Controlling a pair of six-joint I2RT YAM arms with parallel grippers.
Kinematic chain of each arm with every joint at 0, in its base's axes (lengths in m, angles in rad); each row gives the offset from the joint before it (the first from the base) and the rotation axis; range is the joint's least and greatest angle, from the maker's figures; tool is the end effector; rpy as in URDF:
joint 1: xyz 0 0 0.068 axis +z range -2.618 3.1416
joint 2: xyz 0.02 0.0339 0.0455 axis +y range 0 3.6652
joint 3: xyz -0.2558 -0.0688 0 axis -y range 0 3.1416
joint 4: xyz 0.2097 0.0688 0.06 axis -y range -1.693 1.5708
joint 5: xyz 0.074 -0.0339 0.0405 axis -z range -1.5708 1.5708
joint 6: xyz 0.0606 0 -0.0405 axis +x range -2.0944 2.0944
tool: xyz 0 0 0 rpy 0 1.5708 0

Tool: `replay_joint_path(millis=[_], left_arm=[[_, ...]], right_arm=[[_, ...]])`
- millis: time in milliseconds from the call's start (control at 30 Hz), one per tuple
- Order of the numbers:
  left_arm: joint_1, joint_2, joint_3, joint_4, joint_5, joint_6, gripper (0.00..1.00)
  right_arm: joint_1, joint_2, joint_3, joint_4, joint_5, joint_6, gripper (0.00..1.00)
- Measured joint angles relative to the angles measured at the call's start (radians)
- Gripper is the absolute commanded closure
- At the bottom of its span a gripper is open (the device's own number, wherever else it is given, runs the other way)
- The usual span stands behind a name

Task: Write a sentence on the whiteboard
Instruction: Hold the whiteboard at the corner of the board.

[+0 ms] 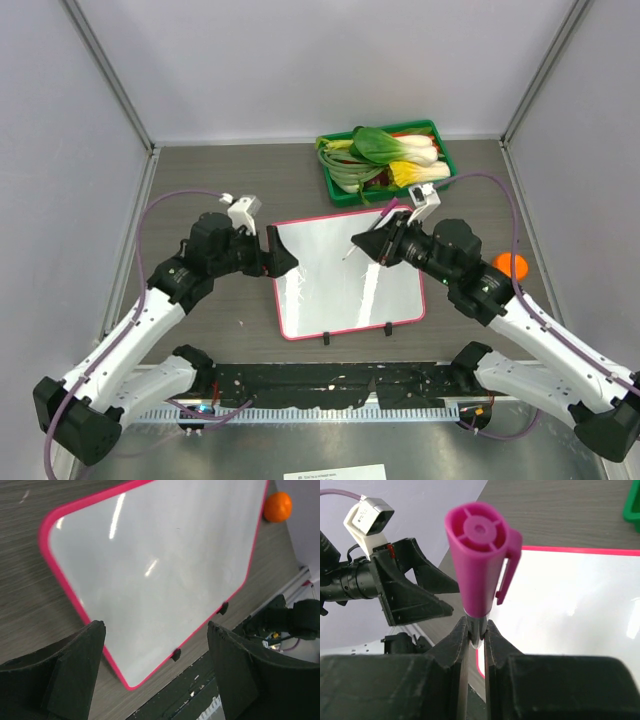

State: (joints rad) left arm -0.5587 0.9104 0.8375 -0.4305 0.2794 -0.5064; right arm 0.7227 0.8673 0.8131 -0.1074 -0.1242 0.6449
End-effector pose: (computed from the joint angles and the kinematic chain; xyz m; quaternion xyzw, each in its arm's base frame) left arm 0.1543 -0.1162 0.2963 0.0931 0.8504 -0.3591 0.3731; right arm 0.1447 0.1376 0.3355 -0.0697 0.7583 0.4451 0.4713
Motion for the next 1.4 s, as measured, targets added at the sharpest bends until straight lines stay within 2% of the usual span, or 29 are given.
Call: replay_joint_path(millis=[200, 300, 667, 900, 1033, 1133, 1267, 1400], left_arm=[[0.163, -0.010, -0.001, -0.084, -0.005, -0.041, 0.12], [0.245, -0.042, -0.021, -0.074, 0.050, -0.088, 0.11], [0.446, -0.058, -0.265, 0.183, 0.381, -0.296, 0.08], [0.469, 0.021, -0.277, 0.328, 0.506, -0.357, 0.08], [0.470, -0.007, -0.268, 0.261, 0.523, -0.315, 0.05], [0.470, -0.095, -0.268, 0.192, 0.515, -0.275, 0.04], [0.469, -0.169, -0.270, 0.198, 0.509, -0.271, 0.04], [0.470, -0.148, -0.270, 0.207, 0.489, -0.260, 0.04]], right_arm=[[0.001, -0.060, -0.008, -0.036, 0.092, -0.042, 0.99], [0.001, -0.076, -0.027, -0.047, 0.119, -0.053, 0.99], [0.001, -0.074, -0.043, -0.093, 0.174, -0.069, 0.99], [0.001, -0.084, -0.046, -0.131, 0.241, -0.070, 0.99], [0.001, -0.073, -0.057, -0.121, 0.241, -0.090, 0.99], [0.001, -0.060, -0.088, -0.093, 0.231, -0.109, 0.99], [0.000, -0.076, -0.138, -0.079, 0.231, -0.126, 0.99], [-0.024, -0.081, -0.139, -0.070, 0.210, -0.147, 0.99]])
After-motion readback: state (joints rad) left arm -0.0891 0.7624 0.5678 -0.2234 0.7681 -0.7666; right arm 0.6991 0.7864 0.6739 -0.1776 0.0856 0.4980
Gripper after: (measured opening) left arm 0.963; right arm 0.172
